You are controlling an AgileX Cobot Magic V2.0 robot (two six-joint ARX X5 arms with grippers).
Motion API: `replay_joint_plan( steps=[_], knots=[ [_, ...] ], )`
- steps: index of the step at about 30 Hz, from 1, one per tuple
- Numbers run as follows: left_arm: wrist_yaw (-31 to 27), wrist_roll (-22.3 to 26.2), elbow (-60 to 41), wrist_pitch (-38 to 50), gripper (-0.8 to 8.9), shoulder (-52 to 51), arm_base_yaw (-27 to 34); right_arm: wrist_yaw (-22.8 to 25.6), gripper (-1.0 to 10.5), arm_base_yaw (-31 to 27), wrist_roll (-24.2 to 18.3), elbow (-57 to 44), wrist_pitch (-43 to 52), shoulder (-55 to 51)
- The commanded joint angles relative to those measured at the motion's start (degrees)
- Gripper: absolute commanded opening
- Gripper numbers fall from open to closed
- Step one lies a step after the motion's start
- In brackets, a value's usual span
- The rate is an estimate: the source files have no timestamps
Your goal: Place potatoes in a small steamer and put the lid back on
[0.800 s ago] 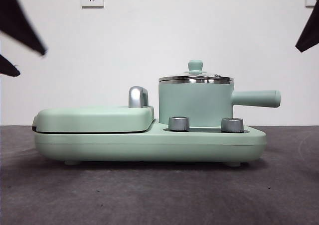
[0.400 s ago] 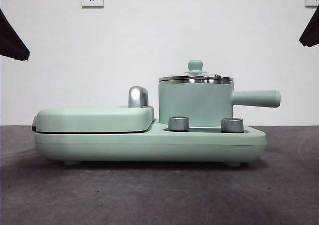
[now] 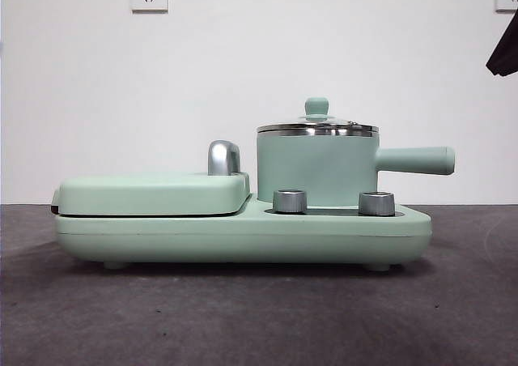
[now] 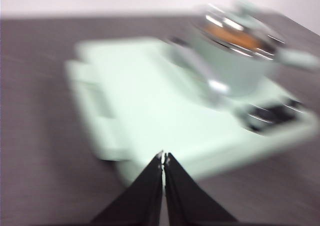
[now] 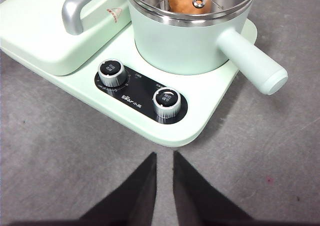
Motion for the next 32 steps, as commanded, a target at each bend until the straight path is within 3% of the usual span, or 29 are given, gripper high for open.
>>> replay_joint_plan(
  steps=[1, 8, 12, 28, 29, 30, 32],
  knots=[
    [-4.3, 1.7, -6.1, 3.0, 0.06, -6.0, 4.1, 0.0, 0.5, 0.3, 0.2, 0.2, 0.6, 0.2],
    [-6.9, 1.2, -20.0, 5.1, 0.06, -19.4, 10.1, 0.0, 0.5, 0.3, 0.2, 0.2, 0.6, 0.2],
    [-6.8, 0.5, -23.6, 8.7, 0.06, -20.9, 11.2, 0.0, 0.5, 0.3, 0.2, 0.2, 0.6, 0.2],
    [-6.8, 0.4, -24.0, 9.3, 0.06, -20.9, 11.3, 0.0, 0.5, 0.3, 0.2, 0.2, 0.8, 0.2],
    [-6.8, 0.4, -24.0, 9.3, 0.06, -20.9, 11.3, 0.0, 0.5, 0.3, 0.0, 0.2, 0.7, 0.2],
    [-6.8, 0.4, -24.0, 9.3, 0.06, -20.9, 11.3, 0.7, 0.5, 0.2, -3.3, 0.2, 0.5, -0.2],
    [-6.8, 0.4, -24.0, 9.3, 0.06, -20.9, 11.3, 2.5, 0.5, -1.1, -5.7, -1.6, 1.7, -2.6]
  ],
)
